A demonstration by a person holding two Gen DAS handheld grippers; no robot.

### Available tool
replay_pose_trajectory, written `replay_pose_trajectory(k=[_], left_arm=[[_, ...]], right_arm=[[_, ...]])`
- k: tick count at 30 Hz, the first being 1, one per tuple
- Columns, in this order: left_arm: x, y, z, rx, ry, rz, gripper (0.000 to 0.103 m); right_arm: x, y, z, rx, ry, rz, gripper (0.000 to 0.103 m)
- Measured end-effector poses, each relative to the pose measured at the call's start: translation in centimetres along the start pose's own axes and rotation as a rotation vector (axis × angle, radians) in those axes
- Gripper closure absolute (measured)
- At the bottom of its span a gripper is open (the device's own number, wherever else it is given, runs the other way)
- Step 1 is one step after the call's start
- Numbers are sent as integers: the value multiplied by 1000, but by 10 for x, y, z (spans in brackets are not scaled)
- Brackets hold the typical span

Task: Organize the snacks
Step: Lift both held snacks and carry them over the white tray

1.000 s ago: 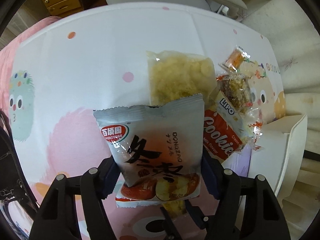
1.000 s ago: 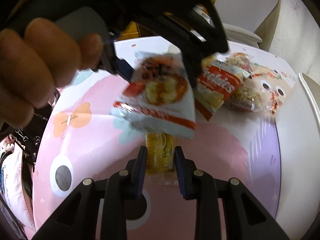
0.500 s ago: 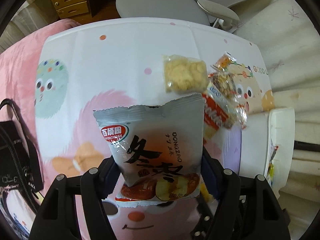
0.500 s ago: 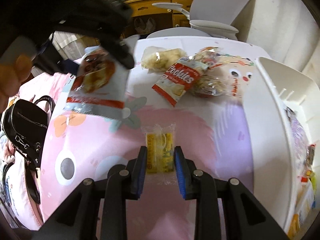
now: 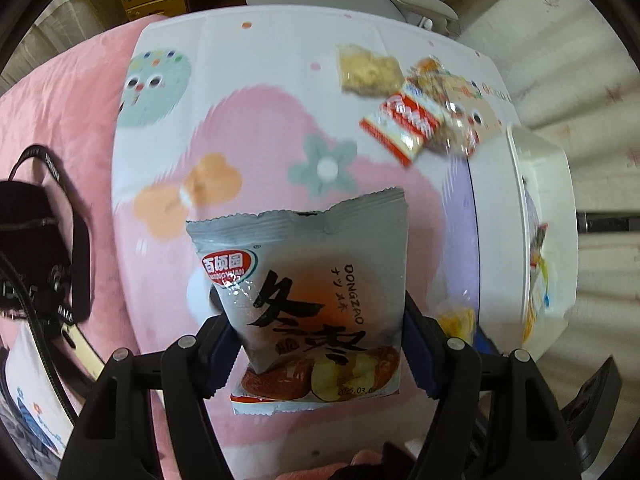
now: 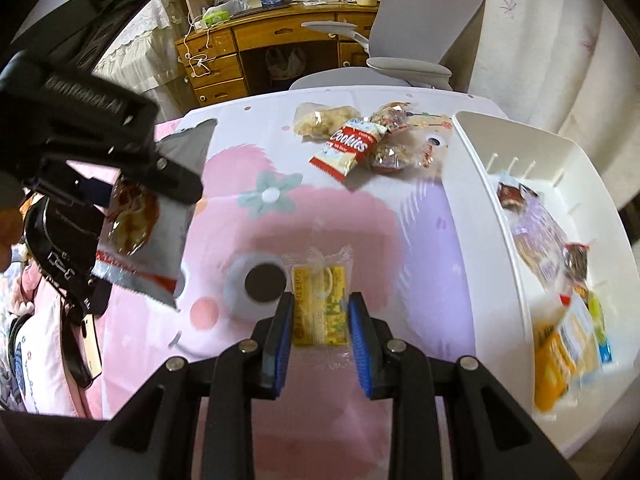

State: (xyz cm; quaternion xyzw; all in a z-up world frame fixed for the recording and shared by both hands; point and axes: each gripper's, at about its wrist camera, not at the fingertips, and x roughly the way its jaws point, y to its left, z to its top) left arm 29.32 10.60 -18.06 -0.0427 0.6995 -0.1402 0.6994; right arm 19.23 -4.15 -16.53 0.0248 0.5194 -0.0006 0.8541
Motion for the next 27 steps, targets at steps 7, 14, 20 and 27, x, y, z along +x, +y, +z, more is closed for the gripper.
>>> replay_pose_trajectory(k=[7, 14, 20, 27], left_arm=[[-20, 2, -63, 36, -6, -7, 33], [-29, -3, -101, 52, -9, -43, 33], [-41, -19, -118, 98, -11, -79, 33], [-56, -46, -122, 153, -58, -94, 33]], right_arm=[[-31, 3, -32, 22, -7, -9, 76], [-63, -5, -50, 44, -36, -43, 76], [-87, -16, -56, 55, -71, -83, 76], [-108, -35, -63, 81, -104, -84, 76]])
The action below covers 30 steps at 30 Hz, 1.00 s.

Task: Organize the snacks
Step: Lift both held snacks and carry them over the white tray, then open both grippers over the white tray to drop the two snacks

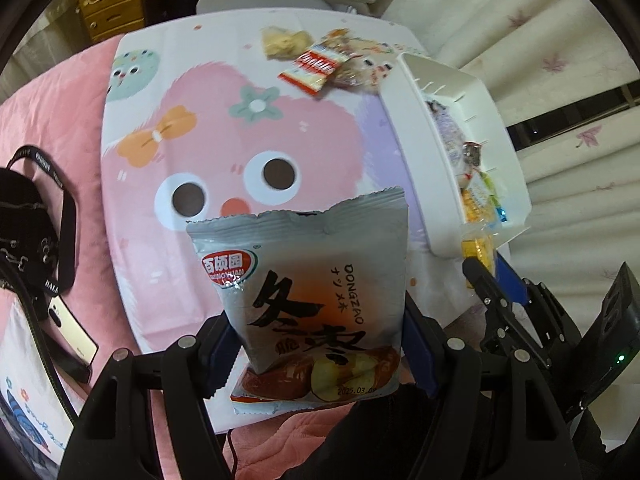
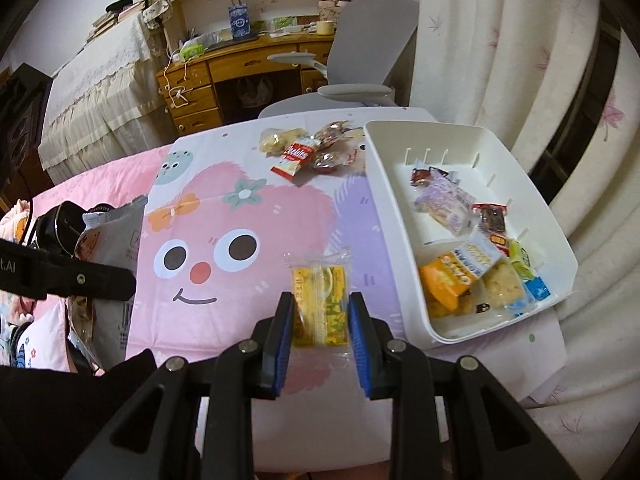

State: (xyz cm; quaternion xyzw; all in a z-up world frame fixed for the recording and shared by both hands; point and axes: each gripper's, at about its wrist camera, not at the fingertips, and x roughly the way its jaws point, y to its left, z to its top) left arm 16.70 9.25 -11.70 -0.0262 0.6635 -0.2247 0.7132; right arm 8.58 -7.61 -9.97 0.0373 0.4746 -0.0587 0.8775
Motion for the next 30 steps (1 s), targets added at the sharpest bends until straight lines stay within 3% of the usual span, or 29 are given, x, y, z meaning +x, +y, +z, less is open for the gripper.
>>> replay_pose_trajectory(k=[17, 30], left_arm=[[5, -128, 25, 101, -124, -28, 33], [54, -212, 58, 38, -146, -59, 33]], right_arm=[[-22, -100, 24, 2, -97, 38, 76], [-9, -191, 50, -108, -80, 61, 76]])
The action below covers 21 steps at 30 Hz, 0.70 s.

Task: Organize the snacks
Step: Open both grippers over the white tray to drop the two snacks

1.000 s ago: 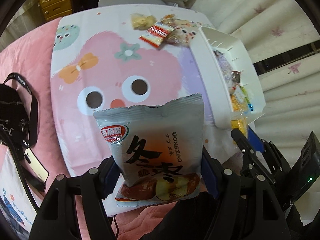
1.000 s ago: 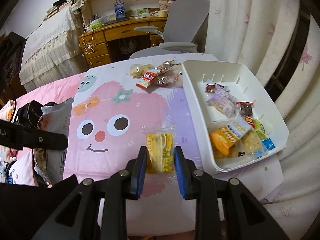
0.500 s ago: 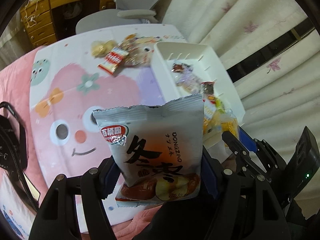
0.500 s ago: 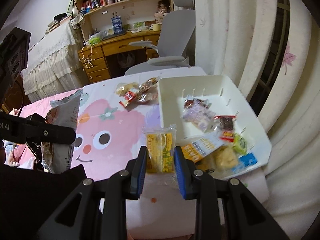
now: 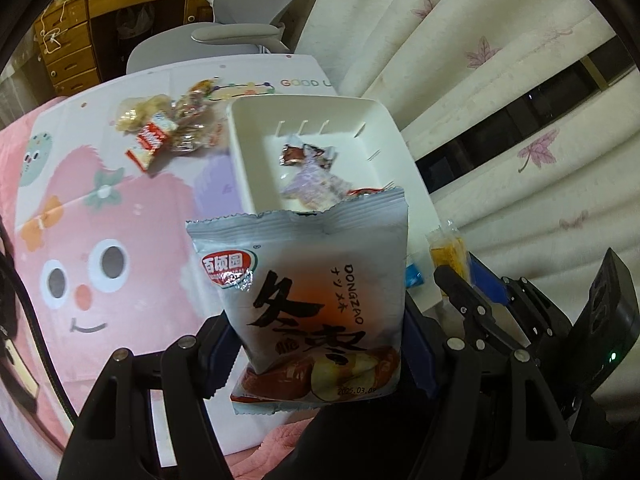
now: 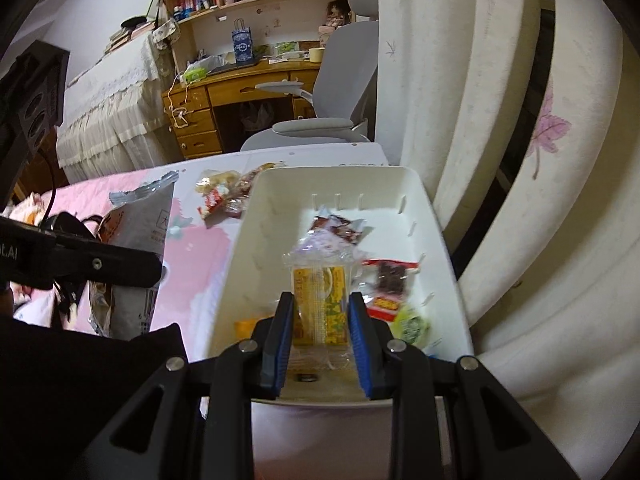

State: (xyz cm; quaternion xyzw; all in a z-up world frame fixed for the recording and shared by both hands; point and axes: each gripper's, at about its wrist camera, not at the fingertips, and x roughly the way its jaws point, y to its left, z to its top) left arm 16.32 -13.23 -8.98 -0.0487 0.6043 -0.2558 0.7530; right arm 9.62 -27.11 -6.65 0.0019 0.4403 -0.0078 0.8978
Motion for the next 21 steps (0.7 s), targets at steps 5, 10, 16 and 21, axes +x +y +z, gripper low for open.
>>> replay_pose_trajectory(k=[5, 10, 16, 21], left_arm=[[24, -27, 10, -39, -24, -9, 33], [40, -50, 19, -50, -47, -2, 33], [47, -68, 33, -64, -72, 15, 33], [55, -65, 38, -124, -73, 25, 12]], right_arm=[[2, -29, -2, -76, 16, -1, 76], [3, -61, 0, -112, 14, 10, 76], [6, -86, 5, -137, 13, 28, 76], [11, -98, 8, -142, 17, 58, 73]])
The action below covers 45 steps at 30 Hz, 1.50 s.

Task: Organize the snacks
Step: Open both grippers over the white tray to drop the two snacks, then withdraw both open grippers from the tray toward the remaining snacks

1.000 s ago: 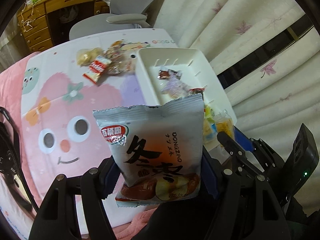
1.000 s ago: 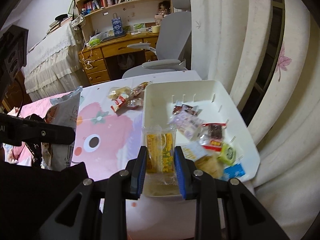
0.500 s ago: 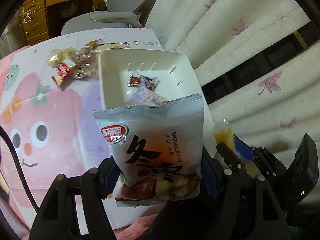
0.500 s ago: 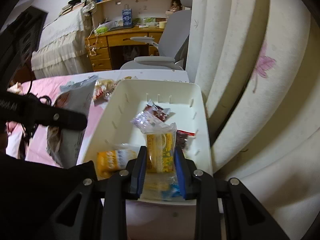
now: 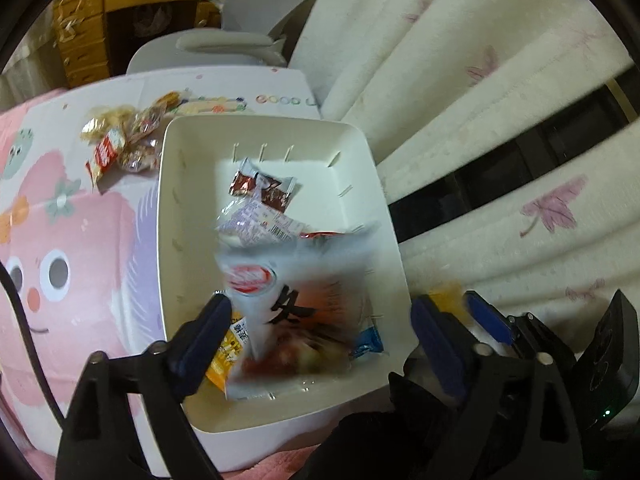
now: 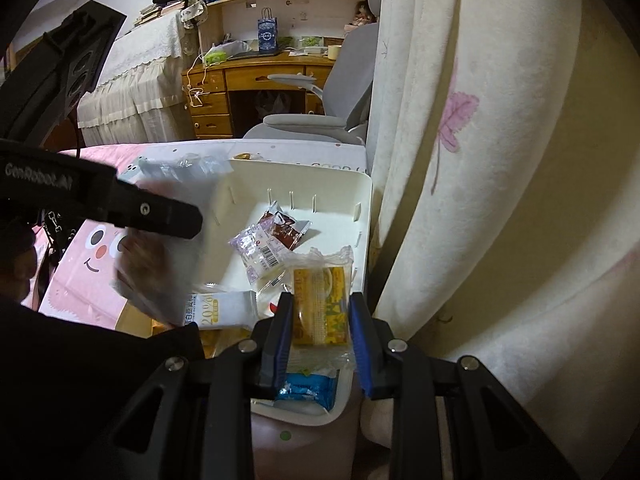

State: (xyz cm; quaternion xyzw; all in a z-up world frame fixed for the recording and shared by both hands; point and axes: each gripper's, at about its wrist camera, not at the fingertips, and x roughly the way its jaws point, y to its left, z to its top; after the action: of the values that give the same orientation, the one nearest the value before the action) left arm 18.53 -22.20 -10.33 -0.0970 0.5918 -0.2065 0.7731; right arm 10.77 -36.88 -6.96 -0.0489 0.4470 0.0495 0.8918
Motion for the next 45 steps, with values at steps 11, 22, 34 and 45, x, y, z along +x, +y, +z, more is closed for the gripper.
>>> replay_pose_trajectory(k=[11, 22, 34, 45], left_arm=[[-7, 32, -12, -135, 3, 47, 12], [-26, 97, -45, -236, 8, 108, 12], [-68, 159, -61, -148, 47, 140, 13], [-127, 223, -59, -22, 34, 141, 13]], right_arm=[[7, 2, 1, -5, 23, 42, 58], [27, 53, -4, -35, 121, 138, 58], [41, 126, -5, 50, 179, 162, 58], [39, 181, 13, 251, 137, 134, 58]])
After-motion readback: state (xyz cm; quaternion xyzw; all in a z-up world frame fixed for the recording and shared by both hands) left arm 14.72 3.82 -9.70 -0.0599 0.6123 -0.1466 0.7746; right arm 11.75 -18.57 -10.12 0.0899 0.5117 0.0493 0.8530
